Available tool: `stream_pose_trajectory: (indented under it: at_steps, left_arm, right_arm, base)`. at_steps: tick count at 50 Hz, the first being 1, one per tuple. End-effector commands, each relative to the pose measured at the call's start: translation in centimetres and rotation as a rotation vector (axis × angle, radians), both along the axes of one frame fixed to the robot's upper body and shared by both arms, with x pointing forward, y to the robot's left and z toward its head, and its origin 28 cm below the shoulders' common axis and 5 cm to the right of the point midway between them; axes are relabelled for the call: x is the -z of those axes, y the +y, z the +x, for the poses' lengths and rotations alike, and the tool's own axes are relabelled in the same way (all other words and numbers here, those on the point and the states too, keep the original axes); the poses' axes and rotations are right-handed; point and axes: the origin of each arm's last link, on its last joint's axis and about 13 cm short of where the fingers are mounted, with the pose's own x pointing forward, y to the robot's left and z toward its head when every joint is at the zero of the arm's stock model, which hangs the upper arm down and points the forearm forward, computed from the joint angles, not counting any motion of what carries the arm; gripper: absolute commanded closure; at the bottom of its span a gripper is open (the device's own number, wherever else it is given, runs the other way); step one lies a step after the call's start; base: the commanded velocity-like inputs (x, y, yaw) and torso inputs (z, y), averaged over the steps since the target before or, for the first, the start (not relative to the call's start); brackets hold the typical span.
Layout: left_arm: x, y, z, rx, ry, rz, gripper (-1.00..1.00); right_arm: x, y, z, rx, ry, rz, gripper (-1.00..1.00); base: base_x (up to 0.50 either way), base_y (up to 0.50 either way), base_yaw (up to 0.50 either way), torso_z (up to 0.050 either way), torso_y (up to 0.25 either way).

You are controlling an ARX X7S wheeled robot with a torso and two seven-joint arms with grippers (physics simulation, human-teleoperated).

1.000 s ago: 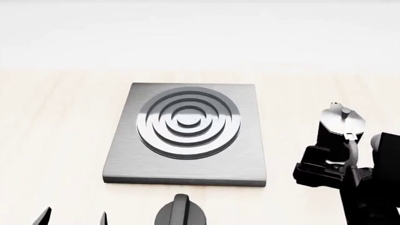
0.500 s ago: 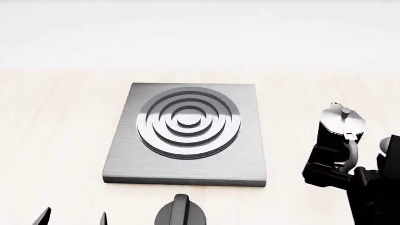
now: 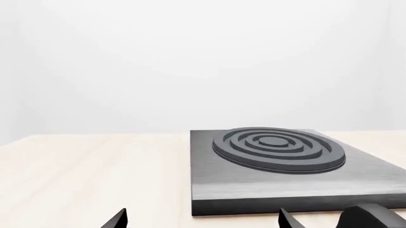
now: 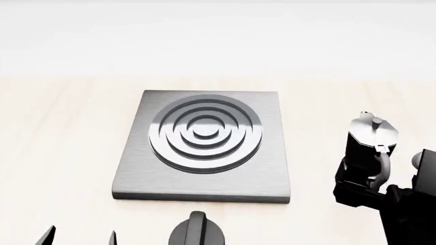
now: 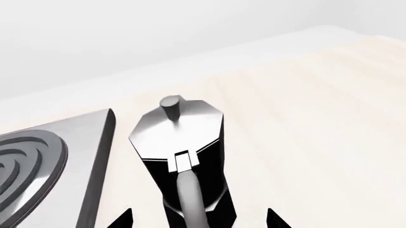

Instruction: Put the moka pot on the stove.

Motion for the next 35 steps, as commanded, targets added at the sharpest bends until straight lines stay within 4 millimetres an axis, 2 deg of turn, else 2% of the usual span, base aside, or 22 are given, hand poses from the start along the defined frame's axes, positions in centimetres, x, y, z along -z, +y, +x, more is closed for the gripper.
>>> stream_pose_trajectory:
  at_steps: [1, 13, 35]
  left_arm:
    - [0.0, 0.0, 0.0, 0.002, 0.000, 0.000, -1.00]
    - [0.0, 0.0, 0.0, 0.000, -0.001, 0.002, -1.00]
    - [0.0, 0.0, 0.0, 0.000, -0.005, 0.004, -1.00]
  right_arm:
    - [0.0, 0.0, 0.7, -0.012, 0.019, -0.022, -1.00]
    - [-0.3, -0.2, 1.8, -0.016, 0.007, -0.021, -1.00]
    - [0.6, -0.3, 2.2, -0.014, 0.035, -0.020, -1.00]
  base:
    - [0.00, 0.00, 0.00, 0.000, 0.000]
    - [0.00, 0.00, 0.00, 0.000, 0.000]
    - [0.00, 0.00, 0.00, 0.000, 0.000]
